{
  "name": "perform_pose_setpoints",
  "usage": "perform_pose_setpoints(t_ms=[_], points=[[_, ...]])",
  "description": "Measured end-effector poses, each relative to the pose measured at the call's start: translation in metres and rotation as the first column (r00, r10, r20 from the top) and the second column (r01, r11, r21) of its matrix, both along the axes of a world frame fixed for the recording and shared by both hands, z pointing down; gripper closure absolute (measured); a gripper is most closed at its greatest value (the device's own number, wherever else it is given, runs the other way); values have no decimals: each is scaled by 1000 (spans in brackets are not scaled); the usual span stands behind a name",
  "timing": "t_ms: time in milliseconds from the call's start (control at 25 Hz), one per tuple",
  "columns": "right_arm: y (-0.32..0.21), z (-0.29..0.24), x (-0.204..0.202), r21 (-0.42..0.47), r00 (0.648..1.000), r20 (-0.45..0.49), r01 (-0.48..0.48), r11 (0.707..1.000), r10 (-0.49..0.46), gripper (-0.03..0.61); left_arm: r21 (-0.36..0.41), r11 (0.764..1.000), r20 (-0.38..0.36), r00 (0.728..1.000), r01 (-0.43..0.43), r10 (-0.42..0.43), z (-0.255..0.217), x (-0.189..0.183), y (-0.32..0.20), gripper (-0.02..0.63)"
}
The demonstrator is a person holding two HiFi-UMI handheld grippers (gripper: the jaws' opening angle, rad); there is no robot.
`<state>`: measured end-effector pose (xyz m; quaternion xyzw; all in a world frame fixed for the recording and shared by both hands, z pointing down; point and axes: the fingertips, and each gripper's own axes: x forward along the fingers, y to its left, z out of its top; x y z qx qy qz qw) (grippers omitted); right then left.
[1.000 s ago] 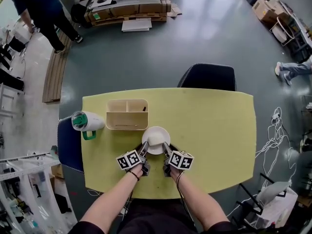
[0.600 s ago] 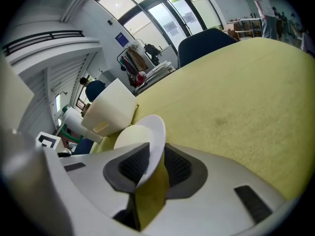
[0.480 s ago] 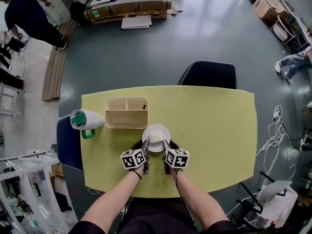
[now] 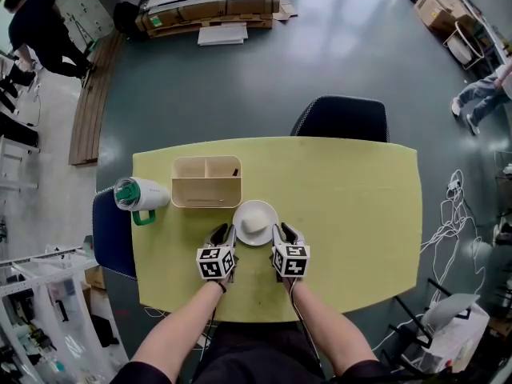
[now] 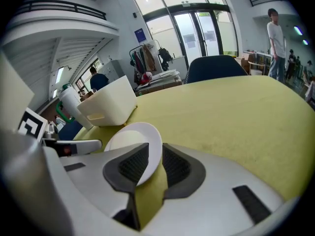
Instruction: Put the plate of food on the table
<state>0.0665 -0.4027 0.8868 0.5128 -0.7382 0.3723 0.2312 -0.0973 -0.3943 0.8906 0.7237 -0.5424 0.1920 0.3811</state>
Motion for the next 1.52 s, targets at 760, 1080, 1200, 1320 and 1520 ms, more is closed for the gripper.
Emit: perform_pose_setpoints(t_ms=[760, 1080, 1200, 1320, 1520], points=[[28, -129, -16, 275, 993, -26, 117, 954, -115, 566, 281, 950, 23, 990, -139, 138, -126, 23, 19, 604], [54, -193, -17, 331, 993, -10, 117, 936, -121, 566, 323, 936, 2, 989, -143, 150, -192, 24, 47, 604], [58, -219, -19, 369, 991, -15, 131, 920, -135, 566, 351, 923, -4, 986, -157, 169, -219, 26, 50, 605], [66, -241, -23, 389, 989, -14, 143, 910, -150, 566, 378, 910, -22, 980, -173, 196, -246, 27, 58, 604], [79, -284, -23, 436, 983, -30, 175, 883, -180, 566, 417, 888, -31, 973, -196, 229, -284, 31, 74, 606]])
